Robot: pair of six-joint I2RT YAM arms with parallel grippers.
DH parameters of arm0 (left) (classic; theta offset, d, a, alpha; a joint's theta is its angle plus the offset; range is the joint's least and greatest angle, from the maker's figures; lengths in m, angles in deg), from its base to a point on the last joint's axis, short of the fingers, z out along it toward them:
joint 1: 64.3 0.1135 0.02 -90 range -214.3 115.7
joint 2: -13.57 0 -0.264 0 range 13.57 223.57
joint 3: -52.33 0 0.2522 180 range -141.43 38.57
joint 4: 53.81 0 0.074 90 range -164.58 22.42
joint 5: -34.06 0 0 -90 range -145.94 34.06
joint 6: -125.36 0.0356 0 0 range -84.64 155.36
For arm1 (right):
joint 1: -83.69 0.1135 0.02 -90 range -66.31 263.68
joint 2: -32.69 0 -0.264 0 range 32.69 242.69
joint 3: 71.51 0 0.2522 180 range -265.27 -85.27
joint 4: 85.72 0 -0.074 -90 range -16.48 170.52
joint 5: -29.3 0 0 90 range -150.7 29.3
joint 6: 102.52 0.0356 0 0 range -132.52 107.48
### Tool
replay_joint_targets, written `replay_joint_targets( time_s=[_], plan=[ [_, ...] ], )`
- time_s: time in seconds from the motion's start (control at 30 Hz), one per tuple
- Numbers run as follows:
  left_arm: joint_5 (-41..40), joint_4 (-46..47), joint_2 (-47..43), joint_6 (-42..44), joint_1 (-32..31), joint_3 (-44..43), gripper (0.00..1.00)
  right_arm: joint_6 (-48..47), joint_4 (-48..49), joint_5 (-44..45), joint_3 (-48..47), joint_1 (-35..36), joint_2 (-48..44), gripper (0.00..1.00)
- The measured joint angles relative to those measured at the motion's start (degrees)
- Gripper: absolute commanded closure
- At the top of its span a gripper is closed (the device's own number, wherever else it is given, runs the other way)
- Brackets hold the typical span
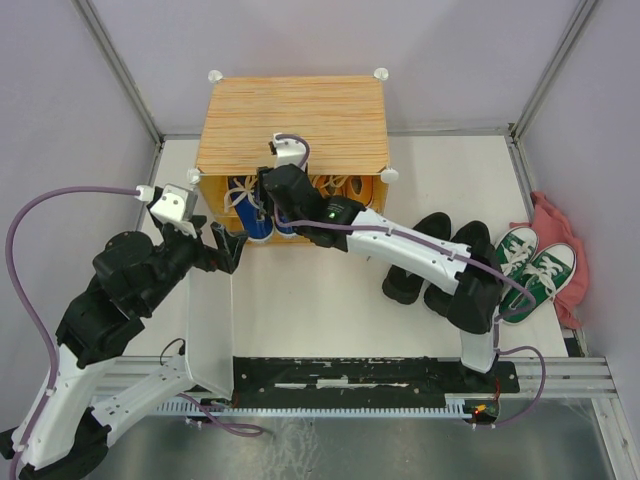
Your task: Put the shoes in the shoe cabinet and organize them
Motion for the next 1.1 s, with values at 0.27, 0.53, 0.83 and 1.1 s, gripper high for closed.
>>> replay_joint_targets(
  time_s=[0.27, 0.53, 0.83, 1.1],
  plan=[
    [0.0, 0.0, -0.02, -0.02, 0.0, 0.09, 0.01, -1.95, -4.15, -3.02, 3.89, -0.09, -5.9, 0.34],
    [-0.07, 0.0, -0.02, -0.02, 0.0, 0.09, 0.01, -5.62, -6.12, -8.74, 9.97, -0.02, -7.43, 0.31],
    [-0.07, 0.0, 0.0, -0.04, 0.0, 0.11, 0.01, -8.31, -3.19, -8.28, 12.11, -0.02, -7.37, 0.38],
    [-0.09, -0.07, 0.0, -0.04, 0.0, 0.68, 0.01, -9.22, -0.26, -7.02, 14.75, 0.02, -6.21, 0.69]
  ],
)
